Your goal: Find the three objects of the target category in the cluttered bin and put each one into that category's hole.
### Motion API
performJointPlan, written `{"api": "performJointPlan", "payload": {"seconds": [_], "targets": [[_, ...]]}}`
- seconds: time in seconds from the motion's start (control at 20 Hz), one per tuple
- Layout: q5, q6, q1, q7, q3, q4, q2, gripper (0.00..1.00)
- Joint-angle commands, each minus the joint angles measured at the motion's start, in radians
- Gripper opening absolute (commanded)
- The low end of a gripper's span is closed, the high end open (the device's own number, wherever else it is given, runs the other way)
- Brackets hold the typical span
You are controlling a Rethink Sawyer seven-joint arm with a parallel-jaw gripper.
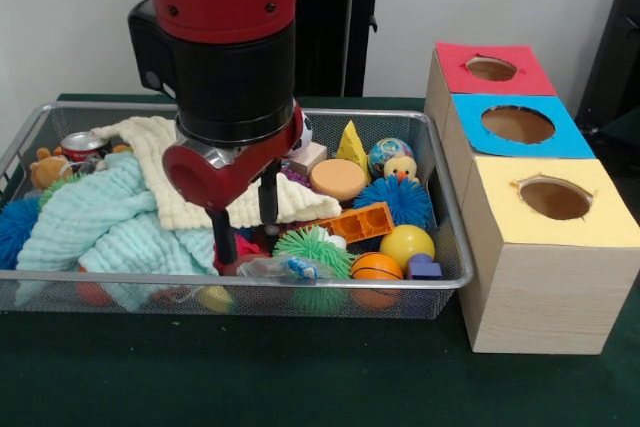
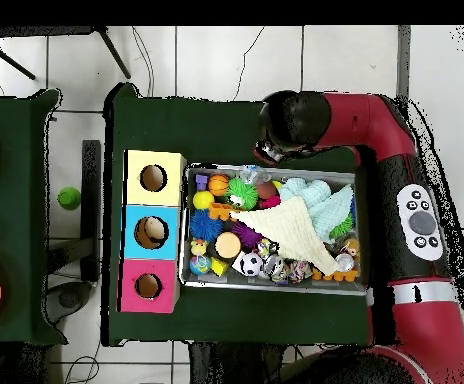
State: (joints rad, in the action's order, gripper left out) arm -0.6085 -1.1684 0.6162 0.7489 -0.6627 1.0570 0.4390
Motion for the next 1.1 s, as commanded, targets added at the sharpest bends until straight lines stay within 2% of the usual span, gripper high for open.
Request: {"api": "performJointPlan", "payload": {"seconds": [0.05, 1.1], "targets": [[0.017, 0.041, 0.0, -0.192, -0.063, 0.0, -0.049, 1.0], [-0.014, 0.057, 0.007, -0.202, -0.073, -0.028, -0.084, 1.0]]}}
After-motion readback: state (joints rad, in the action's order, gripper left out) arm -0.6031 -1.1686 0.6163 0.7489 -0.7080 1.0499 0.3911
